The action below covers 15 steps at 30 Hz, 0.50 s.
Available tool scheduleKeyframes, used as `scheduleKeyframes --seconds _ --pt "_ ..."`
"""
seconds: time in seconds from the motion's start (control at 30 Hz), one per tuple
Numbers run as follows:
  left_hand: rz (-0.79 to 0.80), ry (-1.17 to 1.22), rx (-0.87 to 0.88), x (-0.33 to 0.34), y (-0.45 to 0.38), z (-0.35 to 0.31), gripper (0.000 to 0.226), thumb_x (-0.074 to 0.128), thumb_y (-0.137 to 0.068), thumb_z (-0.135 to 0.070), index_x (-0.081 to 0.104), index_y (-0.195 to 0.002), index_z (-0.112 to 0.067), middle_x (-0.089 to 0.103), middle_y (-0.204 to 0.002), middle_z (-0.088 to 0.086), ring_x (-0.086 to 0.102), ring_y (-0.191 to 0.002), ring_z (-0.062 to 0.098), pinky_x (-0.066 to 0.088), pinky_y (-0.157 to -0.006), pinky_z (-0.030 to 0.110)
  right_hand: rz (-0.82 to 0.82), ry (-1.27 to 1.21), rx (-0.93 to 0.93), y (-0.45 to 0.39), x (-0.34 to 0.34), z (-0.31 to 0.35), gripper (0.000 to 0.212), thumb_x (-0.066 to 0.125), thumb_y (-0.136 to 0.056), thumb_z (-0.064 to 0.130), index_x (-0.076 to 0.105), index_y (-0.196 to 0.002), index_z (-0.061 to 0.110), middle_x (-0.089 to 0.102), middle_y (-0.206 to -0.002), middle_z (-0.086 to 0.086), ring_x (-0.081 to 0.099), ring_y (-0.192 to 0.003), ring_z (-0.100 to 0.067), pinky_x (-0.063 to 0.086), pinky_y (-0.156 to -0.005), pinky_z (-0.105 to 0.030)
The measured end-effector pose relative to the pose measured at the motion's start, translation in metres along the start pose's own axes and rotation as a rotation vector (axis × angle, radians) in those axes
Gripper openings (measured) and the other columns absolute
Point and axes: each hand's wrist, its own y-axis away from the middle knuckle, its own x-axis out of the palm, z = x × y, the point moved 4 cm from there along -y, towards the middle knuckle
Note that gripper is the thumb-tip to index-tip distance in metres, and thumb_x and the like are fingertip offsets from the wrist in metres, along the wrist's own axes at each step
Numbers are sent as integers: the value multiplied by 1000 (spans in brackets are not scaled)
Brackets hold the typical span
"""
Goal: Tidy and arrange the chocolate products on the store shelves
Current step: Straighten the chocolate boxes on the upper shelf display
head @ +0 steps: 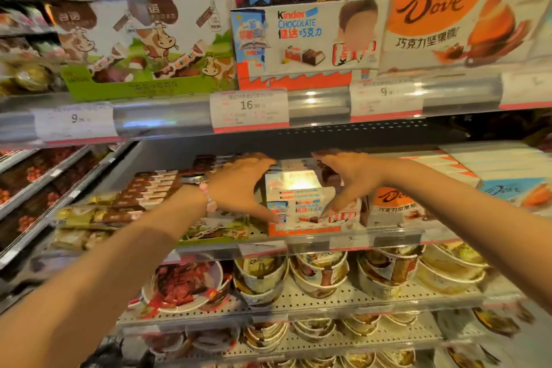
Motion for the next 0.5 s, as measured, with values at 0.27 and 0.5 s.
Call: scheduleKeyframes --seconds 0.27,0.5 --pt "131 14 -70 6 -28 -30 77 80 -62 -52 47 -126 -24 56 -121 -12 55 -109 11 44 -91 26 113 -181 -71 -10 6 -15 103 83 -66 38 20 -147 26 33 -151 5 33 -137 -17 28 -113 -34" --pt "174 -202 -143 7 -29 -26 57 67 -83 -38 45 -131 -17 54 -133 5 52 -117 20 42 -74 10 -3 122 -89 -11 15 -27 103 72 -62 62 23 -146 27 47 -141 4 45 -126 -20 35 -103 -40"
